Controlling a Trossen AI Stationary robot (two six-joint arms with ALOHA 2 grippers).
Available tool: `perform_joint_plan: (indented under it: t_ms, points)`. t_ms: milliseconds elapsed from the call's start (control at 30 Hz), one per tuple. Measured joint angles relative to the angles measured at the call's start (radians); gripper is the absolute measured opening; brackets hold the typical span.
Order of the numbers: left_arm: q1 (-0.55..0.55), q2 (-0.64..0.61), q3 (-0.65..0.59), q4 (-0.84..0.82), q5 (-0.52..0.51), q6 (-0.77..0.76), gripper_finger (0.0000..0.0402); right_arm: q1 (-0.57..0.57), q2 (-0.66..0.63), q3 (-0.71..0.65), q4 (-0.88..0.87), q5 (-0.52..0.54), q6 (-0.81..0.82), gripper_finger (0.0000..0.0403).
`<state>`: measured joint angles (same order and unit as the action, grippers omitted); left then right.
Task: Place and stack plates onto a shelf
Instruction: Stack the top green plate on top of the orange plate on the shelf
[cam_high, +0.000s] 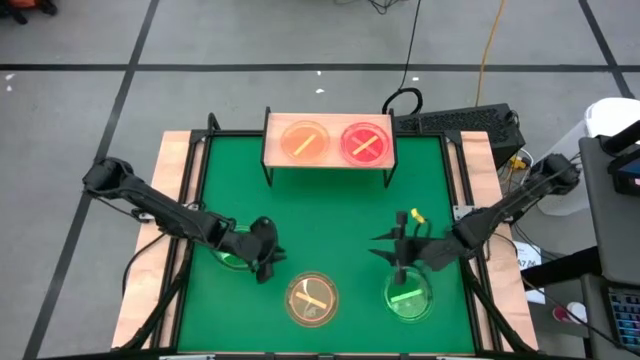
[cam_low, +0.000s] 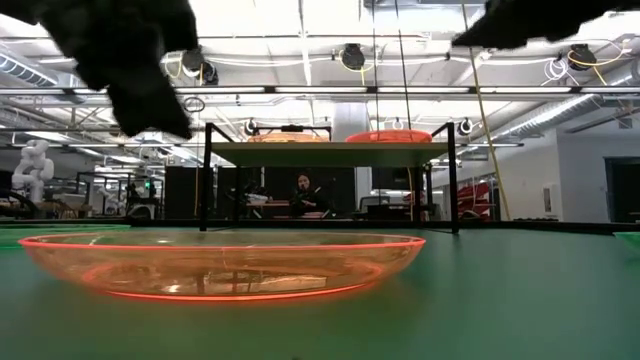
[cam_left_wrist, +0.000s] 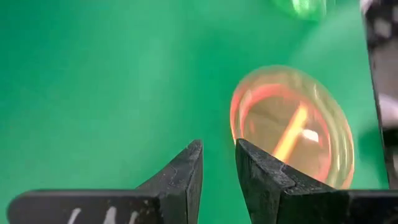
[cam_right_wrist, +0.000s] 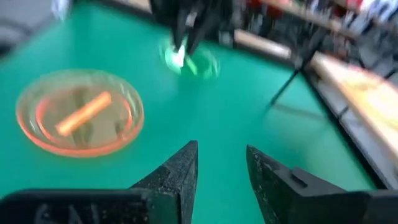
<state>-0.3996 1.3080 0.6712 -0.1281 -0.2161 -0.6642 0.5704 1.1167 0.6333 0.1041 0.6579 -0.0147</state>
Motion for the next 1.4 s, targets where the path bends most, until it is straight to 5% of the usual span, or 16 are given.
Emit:
perform_joint_plan:
  t_ms: [200,400,733,1400]
  points:
    - [-0.07,0.029,0.0,-0.108,0.073,-0.122,0.0102,0.025,-0.096,-0.077,0.233,-0.004,-0.08,0.0118]
    - [-0.167,0.029,0.0,-0.159,0.043,-0.205,0.0102,0.034,-0.108,-0.077,0.28,-0.004,-0.143,0.0118]
    - [-0.256,0.038,0.033,-0.494,0.021,-0.457,0.0102,0.034,-0.094,-0.077,0.318,-0.004,-0.155,0.0118]
    - [-0.3,0.222,0.038,-0.521,0.003,-0.463,0.0079,0.034,-0.074,-0.078,0.313,-0.004,-0.089,0.0118]
